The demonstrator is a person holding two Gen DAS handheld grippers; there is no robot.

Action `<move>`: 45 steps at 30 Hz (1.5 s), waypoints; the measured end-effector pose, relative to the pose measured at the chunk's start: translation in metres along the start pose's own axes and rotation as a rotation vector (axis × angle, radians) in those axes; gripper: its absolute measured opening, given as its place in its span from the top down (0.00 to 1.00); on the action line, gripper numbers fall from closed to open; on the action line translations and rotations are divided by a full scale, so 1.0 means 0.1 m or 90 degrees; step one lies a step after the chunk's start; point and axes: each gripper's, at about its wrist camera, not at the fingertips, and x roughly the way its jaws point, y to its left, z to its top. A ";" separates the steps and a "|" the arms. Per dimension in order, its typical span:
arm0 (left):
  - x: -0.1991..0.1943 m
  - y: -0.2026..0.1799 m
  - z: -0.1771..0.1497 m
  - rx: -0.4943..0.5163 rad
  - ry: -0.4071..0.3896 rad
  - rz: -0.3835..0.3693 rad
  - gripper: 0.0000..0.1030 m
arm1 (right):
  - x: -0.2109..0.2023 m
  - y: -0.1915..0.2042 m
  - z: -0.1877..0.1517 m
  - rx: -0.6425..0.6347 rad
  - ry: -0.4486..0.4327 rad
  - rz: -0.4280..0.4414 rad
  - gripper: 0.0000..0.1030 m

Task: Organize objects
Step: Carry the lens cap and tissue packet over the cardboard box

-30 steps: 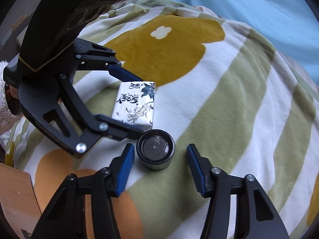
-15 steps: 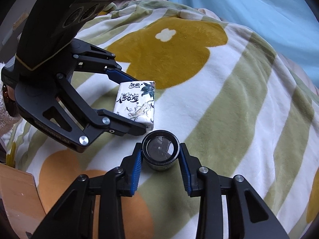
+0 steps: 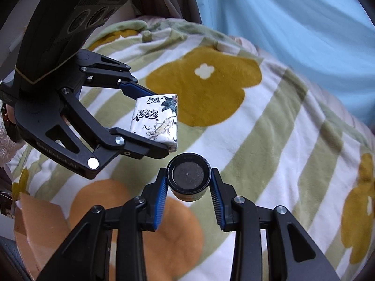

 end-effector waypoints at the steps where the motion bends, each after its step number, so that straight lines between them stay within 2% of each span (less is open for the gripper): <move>1: -0.07 -0.04 -0.01 -0.001 -0.002 0.002 0.41 | -0.04 0.03 0.01 0.000 -0.002 -0.002 0.68; 12: -1.05 -0.75 -0.31 -0.010 -0.043 0.021 0.41 | -1.01 0.49 -0.30 0.018 -0.025 -0.034 0.68; 21: -1.53 -1.43 -0.99 -0.047 -0.056 0.017 0.41 | -1.55 0.90 -0.90 0.054 -0.026 -0.038 0.68; 27: -1.57 -1.77 -1.49 -0.067 -0.033 0.031 0.41 | -1.65 1.16 -1.30 0.059 -0.011 -0.028 0.68; 34: -1.24 -2.06 -1.92 -0.081 0.012 0.028 0.41 | -1.50 1.41 -1.74 0.059 0.021 -0.015 0.68; 40: -1.00 -2.16 -2.11 -0.092 0.037 0.028 0.41 | -1.36 1.52 -1.97 0.053 0.041 -0.011 0.68; 45: -0.99 -2.16 -2.09 -0.085 0.042 0.041 0.41 | -1.37 1.53 -2.01 0.055 0.044 -0.011 0.68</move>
